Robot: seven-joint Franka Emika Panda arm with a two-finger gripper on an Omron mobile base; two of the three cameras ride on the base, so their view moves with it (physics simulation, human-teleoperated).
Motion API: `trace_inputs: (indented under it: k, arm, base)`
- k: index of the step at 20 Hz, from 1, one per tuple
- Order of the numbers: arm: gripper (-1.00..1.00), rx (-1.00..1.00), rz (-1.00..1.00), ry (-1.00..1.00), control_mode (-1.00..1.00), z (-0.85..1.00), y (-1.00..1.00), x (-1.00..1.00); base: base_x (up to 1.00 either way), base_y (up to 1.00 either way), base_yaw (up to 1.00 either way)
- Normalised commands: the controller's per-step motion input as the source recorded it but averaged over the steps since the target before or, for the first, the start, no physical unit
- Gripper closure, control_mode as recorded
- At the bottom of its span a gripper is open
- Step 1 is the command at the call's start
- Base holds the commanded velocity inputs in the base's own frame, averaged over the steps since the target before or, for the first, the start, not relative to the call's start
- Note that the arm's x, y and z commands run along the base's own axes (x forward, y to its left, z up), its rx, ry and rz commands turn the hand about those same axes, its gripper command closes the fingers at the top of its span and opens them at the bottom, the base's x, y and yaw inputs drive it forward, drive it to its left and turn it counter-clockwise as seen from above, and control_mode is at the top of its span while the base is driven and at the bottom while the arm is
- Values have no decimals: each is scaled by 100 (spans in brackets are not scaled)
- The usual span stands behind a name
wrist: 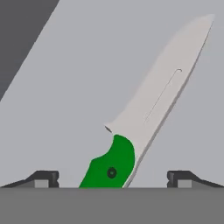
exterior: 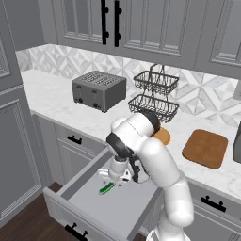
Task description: Pick up the knife from the drawer and place it on the cutting board. Then place the meat from the plate to the cutting board.
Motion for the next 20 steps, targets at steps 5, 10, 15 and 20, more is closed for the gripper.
trace_inputs:
  k: [5, 10, 15, 20]
  arm:
    - [-100, -1, -1, 3, -100, -21, 54, 22]
    - [100, 0, -3, 13, -100, -31, 48, 1]
    - [100, 1, -6, 21, -100, 21, 29, 0]
    - [100, 2, -8, 16, -100, 82, 9, 0]
  base:
    - [0, 0, 0]
    - [0, 0, 0]
    - [0, 0, 0]
    - [0, 0, 0]
